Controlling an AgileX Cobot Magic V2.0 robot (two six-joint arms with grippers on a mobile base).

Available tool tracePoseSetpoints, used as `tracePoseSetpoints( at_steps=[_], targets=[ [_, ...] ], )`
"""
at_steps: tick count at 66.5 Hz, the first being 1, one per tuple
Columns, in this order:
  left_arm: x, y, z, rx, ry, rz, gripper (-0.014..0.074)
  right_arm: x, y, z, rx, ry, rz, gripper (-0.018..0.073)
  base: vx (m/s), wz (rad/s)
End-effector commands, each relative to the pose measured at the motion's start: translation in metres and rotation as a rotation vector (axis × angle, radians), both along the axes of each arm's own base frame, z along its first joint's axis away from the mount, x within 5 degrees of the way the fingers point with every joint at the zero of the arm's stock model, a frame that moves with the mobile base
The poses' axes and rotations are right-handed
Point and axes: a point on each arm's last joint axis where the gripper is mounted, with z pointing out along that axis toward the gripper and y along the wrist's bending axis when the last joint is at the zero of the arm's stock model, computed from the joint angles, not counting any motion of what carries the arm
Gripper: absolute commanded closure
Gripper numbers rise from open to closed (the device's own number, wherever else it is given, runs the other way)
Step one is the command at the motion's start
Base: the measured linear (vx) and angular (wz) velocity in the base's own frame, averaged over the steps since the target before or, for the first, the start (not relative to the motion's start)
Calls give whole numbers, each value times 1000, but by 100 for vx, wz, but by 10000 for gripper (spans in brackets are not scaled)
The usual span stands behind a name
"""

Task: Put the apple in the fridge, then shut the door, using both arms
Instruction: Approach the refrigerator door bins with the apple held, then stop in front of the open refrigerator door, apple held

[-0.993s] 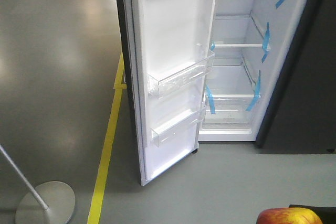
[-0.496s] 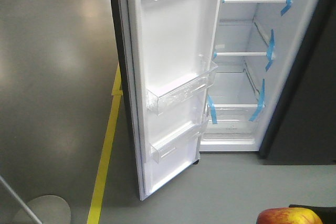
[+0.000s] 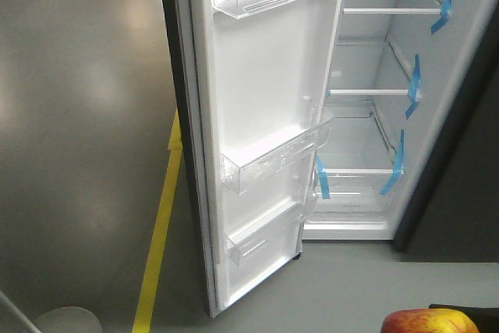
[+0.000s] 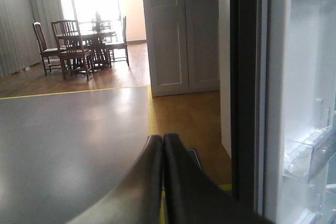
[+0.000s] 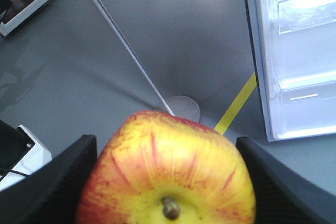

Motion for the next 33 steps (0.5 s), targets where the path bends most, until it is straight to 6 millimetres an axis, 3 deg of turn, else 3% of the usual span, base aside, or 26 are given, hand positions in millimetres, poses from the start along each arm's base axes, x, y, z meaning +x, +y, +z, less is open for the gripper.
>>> tracePoseSetpoints(
  at_steps=[1, 33],
  targets=[
    [-3, -1, 13, -18, -100, -14, 603, 3, 1, 12, 60, -44, -17, 410, 12, 3],
    [-3, -1, 13, -18, -100, -14, 603, 3, 1, 12, 60, -44, -17, 410, 11, 2]
  ],
)
